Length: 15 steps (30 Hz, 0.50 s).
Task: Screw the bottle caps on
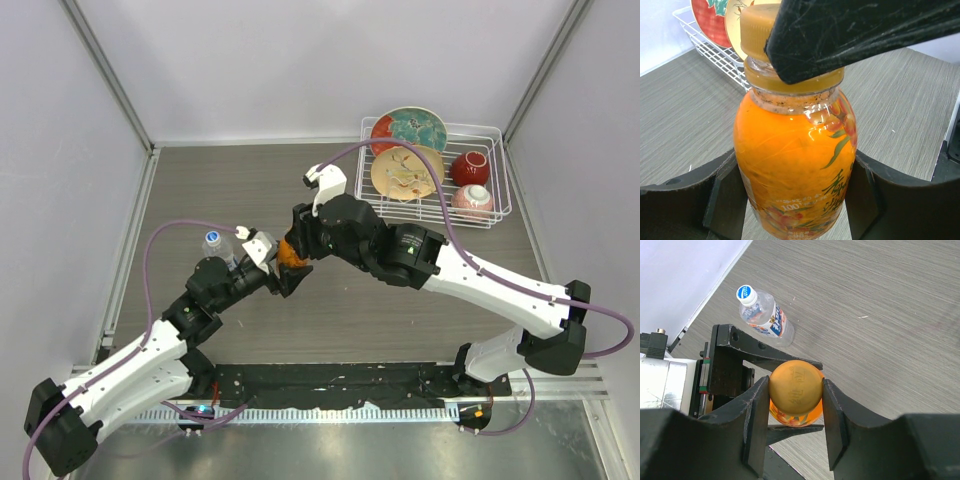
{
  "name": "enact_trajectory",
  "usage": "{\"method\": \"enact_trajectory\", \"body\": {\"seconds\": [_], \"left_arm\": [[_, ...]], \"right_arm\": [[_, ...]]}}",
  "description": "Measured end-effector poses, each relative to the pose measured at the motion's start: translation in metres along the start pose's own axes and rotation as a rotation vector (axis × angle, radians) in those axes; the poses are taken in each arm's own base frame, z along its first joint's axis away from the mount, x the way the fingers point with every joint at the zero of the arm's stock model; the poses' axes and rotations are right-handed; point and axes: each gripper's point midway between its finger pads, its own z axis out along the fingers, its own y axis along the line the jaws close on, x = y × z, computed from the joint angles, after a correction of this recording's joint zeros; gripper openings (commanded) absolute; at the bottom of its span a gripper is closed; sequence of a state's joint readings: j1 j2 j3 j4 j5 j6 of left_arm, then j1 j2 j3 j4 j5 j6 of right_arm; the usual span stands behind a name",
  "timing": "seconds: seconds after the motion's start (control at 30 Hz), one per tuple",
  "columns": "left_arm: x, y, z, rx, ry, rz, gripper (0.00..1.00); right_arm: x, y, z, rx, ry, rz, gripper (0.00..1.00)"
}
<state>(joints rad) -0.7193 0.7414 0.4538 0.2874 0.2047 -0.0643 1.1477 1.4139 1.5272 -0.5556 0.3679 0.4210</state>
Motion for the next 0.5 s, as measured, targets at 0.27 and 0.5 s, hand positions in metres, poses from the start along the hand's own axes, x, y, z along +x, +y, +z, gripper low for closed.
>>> {"method": "enact_trajectory", "body": {"seconds": [0.27, 0.5], "left_arm": [[0.0, 0.0, 0.0, 0.003, -0.001, -0.003, 0.0], [-0.016, 0.003, 0.0, -0.007, -0.059, 0.007, 0.0]], "right_arm": [[0.0, 0.0, 0.0, -0.002, 0.0, 0.0, 0.46], [0.01, 0.003, -0.001, -0.018, 0.035, -0.008, 0.57]]}}
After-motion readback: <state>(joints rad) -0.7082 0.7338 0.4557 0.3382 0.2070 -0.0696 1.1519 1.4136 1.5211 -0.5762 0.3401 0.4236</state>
